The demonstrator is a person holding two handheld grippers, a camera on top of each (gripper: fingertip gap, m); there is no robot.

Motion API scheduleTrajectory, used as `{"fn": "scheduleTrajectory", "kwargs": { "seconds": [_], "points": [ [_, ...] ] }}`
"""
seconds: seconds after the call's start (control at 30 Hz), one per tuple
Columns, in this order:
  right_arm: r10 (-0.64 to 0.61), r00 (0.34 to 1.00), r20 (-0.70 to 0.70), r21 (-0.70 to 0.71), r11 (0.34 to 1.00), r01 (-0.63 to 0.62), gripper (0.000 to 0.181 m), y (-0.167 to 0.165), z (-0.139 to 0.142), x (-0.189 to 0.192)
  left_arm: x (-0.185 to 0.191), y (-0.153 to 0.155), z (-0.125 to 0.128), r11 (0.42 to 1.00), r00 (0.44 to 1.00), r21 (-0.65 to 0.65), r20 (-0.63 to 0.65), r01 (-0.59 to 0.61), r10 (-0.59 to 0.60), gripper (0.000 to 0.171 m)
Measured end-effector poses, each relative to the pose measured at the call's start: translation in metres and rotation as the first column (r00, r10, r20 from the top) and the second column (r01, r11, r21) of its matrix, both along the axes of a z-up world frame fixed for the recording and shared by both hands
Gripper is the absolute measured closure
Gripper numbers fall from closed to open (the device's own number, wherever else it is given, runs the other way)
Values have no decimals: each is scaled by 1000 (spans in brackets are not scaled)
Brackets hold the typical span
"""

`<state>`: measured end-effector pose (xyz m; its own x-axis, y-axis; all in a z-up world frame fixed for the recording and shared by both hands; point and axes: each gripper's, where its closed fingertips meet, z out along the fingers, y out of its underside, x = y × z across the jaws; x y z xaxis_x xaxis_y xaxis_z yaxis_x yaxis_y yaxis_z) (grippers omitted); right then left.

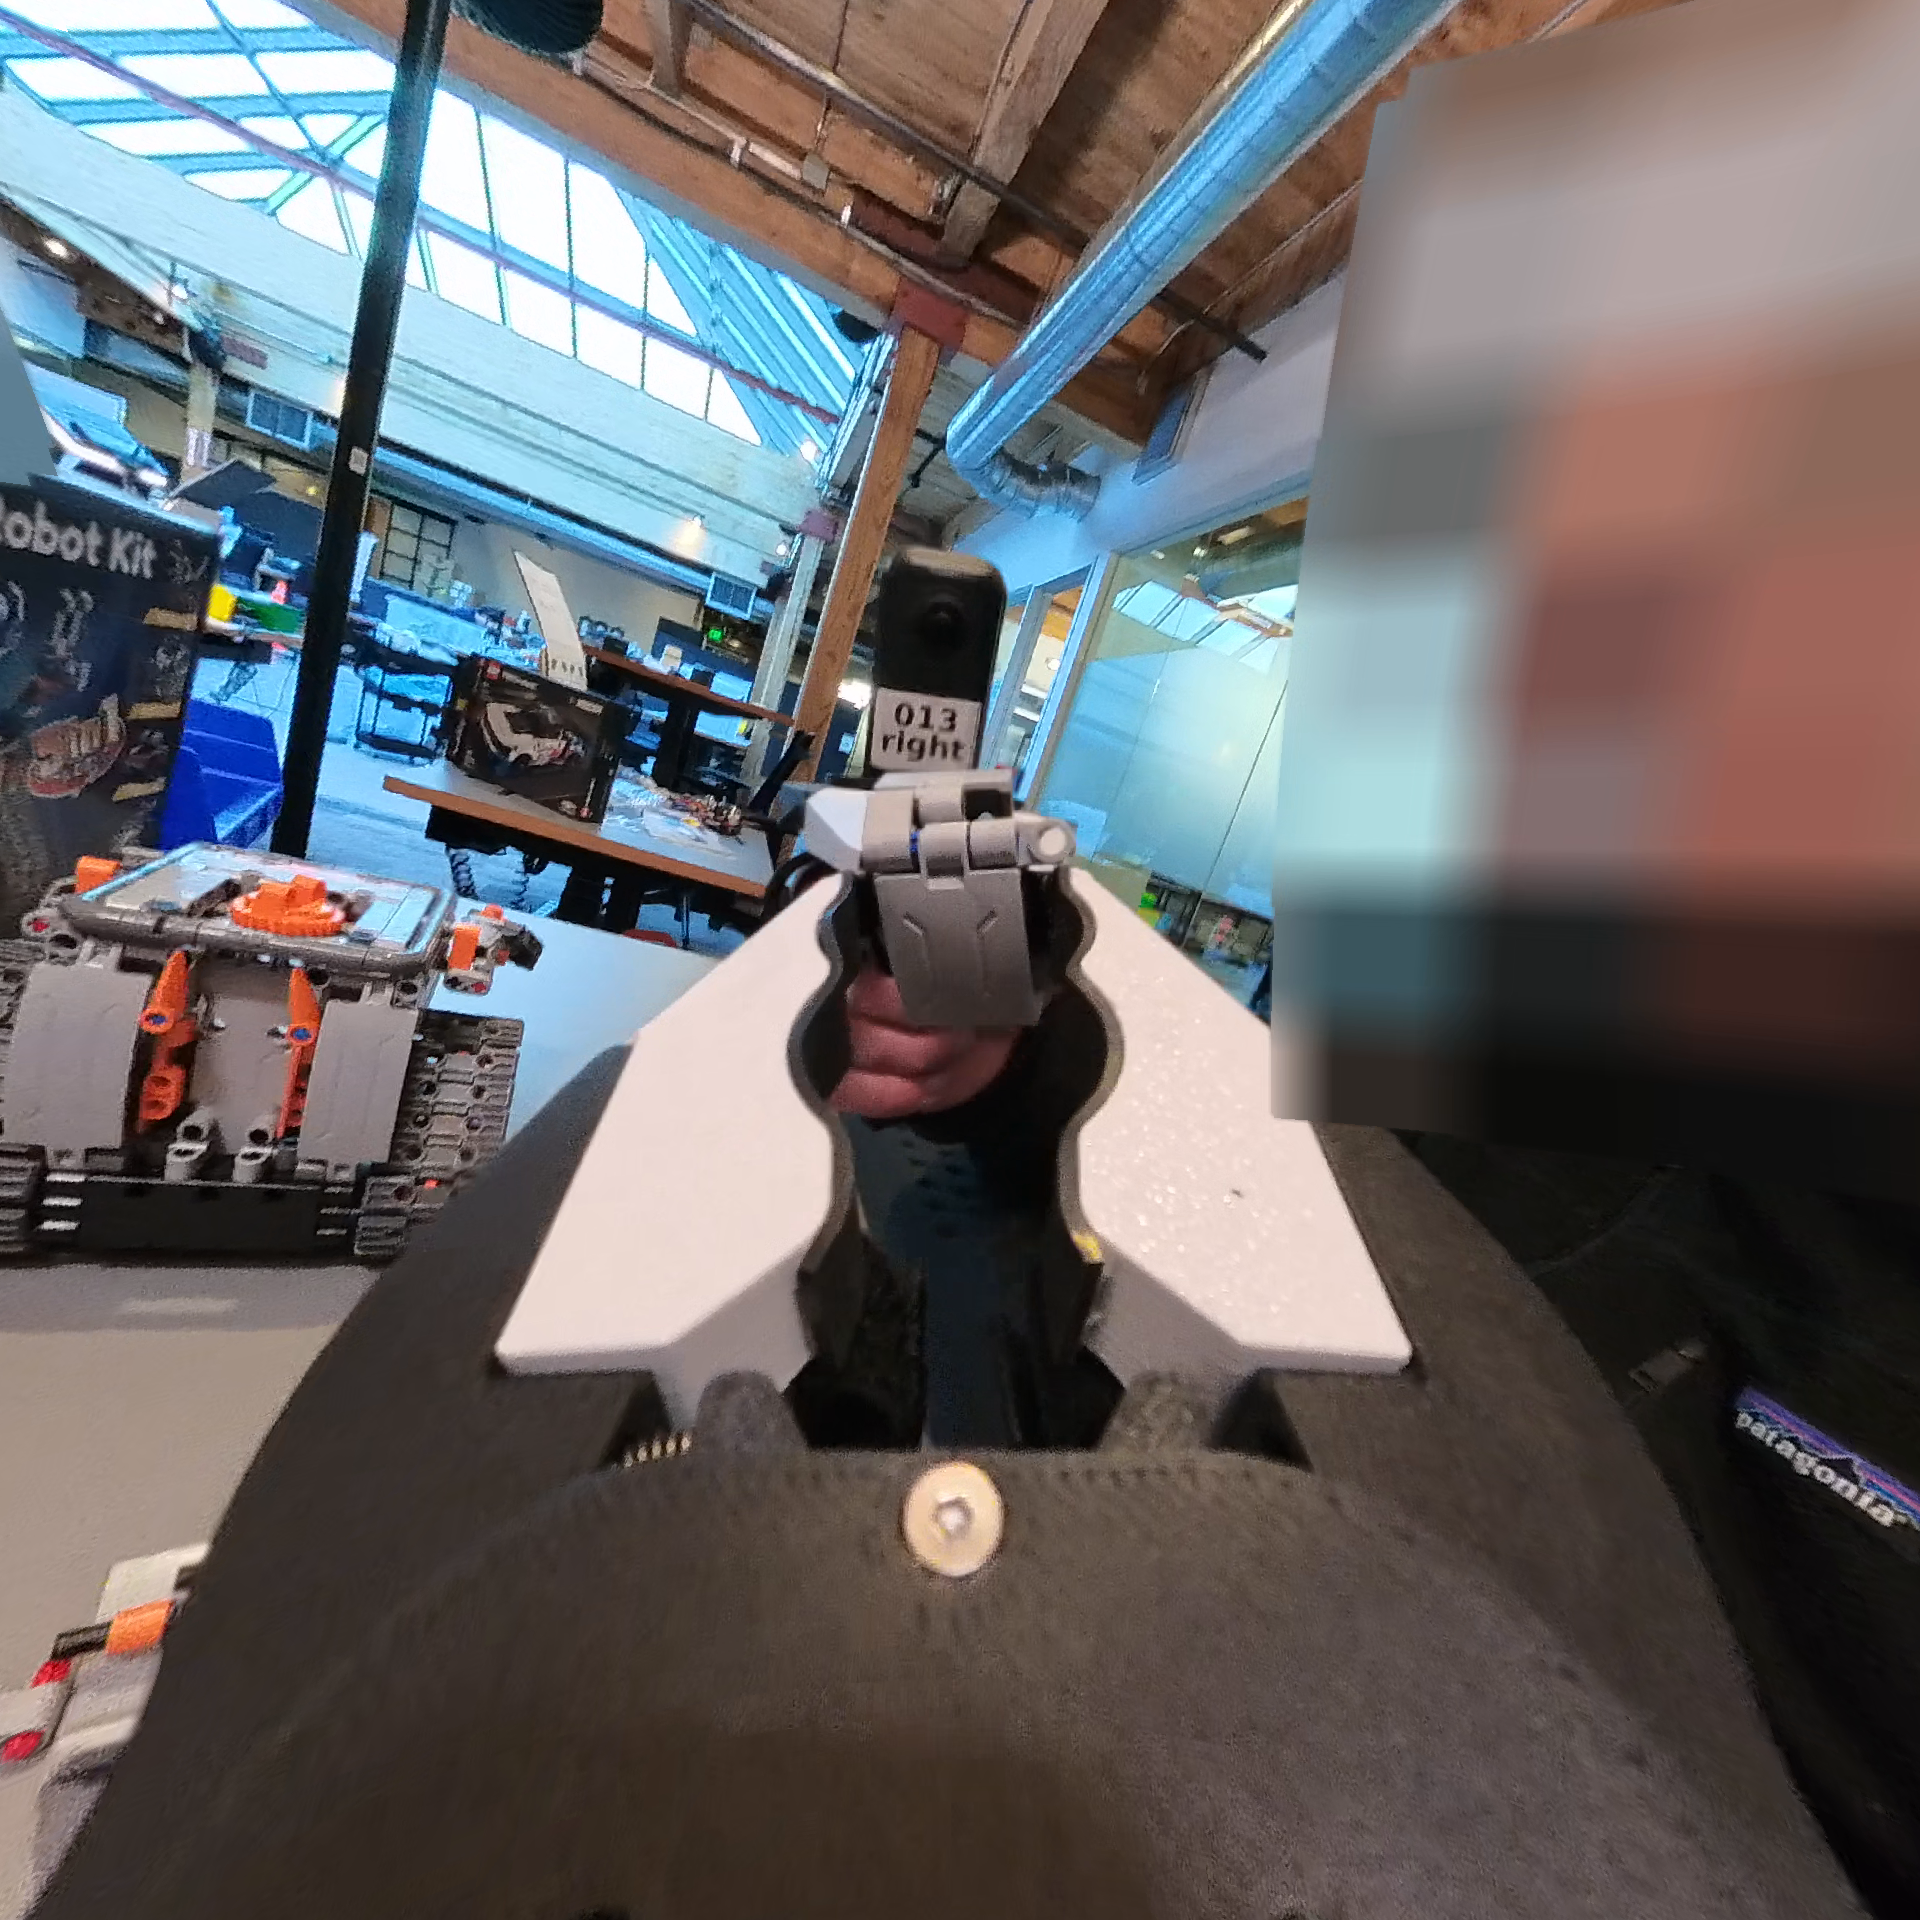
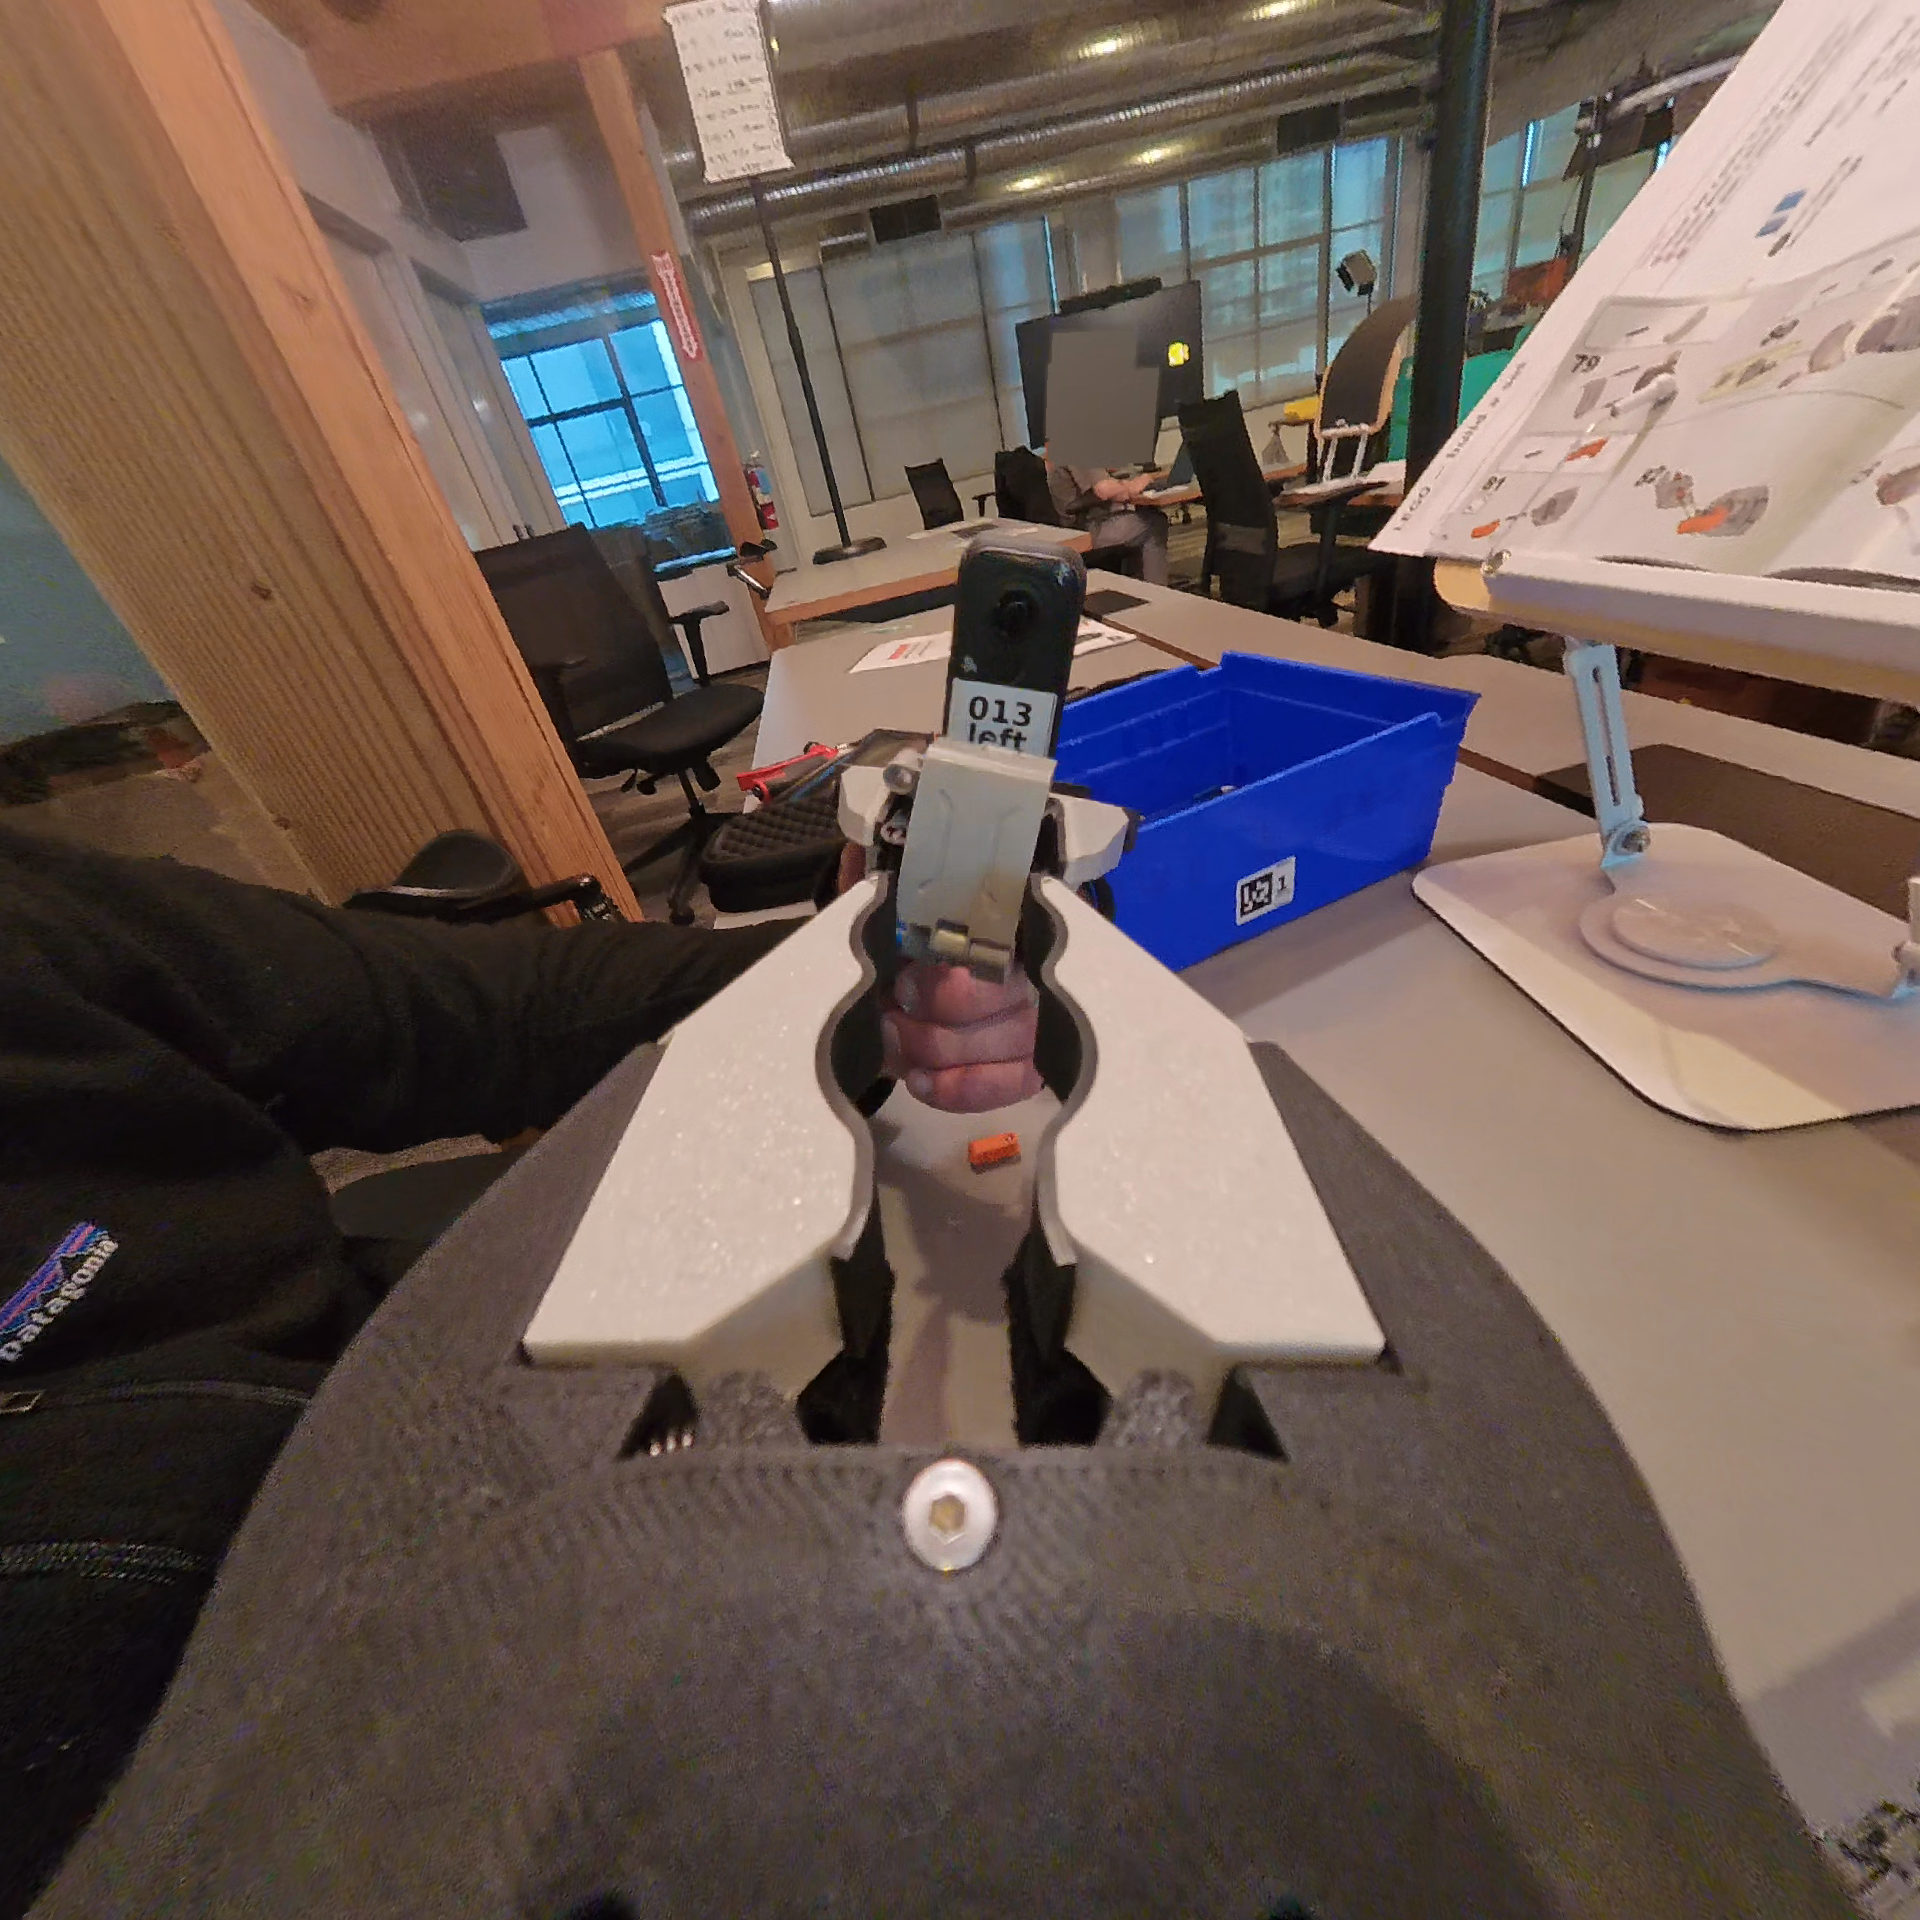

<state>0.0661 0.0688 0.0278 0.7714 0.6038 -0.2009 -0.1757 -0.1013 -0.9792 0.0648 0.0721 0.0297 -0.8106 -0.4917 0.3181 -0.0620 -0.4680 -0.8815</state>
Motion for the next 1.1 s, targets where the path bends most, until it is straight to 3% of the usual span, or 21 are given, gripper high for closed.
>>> {"fn": "scheduleTrajectory", "kwargs": {
  "seconds": [0.13,0.33,0.43,0.5,0.83,1.0,1.1],
  "points": [
    [-23,999,35,-2,1000,23,142,-1,-3,-2,-8,9,17,998,997,-70,72,-3,8,139],
    [-122,985,119,63,991,116,125,10,3,-22,-11,-2,20,1000,992,-10,120,-25,26,139],
    [-171,975,142,73,984,162,128,16,1,-25,-13,-3,23,998,987,5,150,-58,57,138],
    [-164,977,139,103,983,150,143,14,4,-32,-15,-3,25,997,982,21,172,-78,74,138],
    [-190,952,242,169,974,151,147,10,10,-39,-24,-7,31,997,971,32,230,-74,65,138],
    [-241,906,348,227,959,168,152,8,14,-43,-29,-12,36,998,966,38,254,-60,48,138],
    [-223,912,343,203,966,160,151,11,9,-38,-25,-8,31,996,972,44,224,-78,67,139]
  ]
}}
